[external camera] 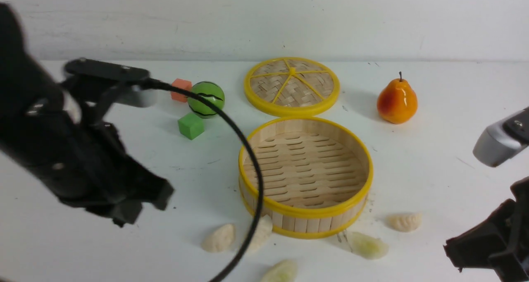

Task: Put the dumplings into the steamer on the white table.
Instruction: 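Reach for and grasp a dumpling on the table with the left gripper, then place the dumpling into the bamboo steamer basket with the left gripper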

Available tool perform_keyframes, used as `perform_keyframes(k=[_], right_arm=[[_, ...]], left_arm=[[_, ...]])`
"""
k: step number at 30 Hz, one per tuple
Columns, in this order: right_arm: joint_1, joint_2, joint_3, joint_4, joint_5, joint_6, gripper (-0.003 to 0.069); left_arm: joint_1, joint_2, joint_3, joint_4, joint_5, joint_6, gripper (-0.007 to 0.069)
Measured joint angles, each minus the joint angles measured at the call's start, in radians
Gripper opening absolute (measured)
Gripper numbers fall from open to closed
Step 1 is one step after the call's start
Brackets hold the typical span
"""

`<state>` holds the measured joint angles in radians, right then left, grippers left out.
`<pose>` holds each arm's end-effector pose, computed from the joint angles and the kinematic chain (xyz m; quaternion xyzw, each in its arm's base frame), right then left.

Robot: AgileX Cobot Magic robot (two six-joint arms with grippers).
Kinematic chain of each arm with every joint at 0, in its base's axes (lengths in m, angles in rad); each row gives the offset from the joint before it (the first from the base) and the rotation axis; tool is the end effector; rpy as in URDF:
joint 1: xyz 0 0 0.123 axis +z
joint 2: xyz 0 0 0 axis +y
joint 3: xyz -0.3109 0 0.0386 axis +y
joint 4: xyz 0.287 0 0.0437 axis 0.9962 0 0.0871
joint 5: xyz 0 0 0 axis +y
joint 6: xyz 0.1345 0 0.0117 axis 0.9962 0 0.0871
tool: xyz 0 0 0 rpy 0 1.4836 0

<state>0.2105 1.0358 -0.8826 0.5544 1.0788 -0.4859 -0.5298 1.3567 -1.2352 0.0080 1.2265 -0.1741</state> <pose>0.2039 0.1076 0.3044 -0.2499 0.9094 0.2327 0.2375 0.2620 -0.1522 0.3150 0.1755 0.9723 -0.0495 0.1463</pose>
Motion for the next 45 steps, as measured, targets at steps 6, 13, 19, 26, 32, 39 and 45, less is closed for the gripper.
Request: perform_keyframes(k=[6,13,19,26,32,39,45], right_arm=[[0.0,-0.015,-0.002,0.002,0.0,0.001,-0.0003],[0.0,-0.018,-0.002,0.002,0.0,0.001,-0.0001],[0.0,-0.018,-0.002,0.002,-0.003,0.001,0.0002],[0.0,-0.018,-0.002,0.002,-0.004,0.001,0.0004],[0.0,-0.018,-0.002,0.002,-0.004,0.001,0.001],[0.0,-0.018,-0.002,0.001,-0.04,0.001,0.0012],[0.0,-0.018,-0.002,-0.013,-0.068,0.001,0.0013]], left_arm=[[-0.015,0.234,-0.045,-0.065,-0.029,0.015,0.0386],[-0.015,0.42,-0.05,-0.039,-0.201,0.087,0.057],[-0.014,0.516,-0.051,-0.008,-0.353,0.128,0.0575],[-0.014,0.599,-0.055,-0.008,-0.409,0.168,0.0492],[-0.014,0.609,-0.089,-0.008,-0.356,0.174,0.026],[-0.014,0.555,-0.333,-0.059,-0.187,0.086,0.0256],[-0.014,0.585,-0.647,-0.253,-0.168,0.045,0.0253]])
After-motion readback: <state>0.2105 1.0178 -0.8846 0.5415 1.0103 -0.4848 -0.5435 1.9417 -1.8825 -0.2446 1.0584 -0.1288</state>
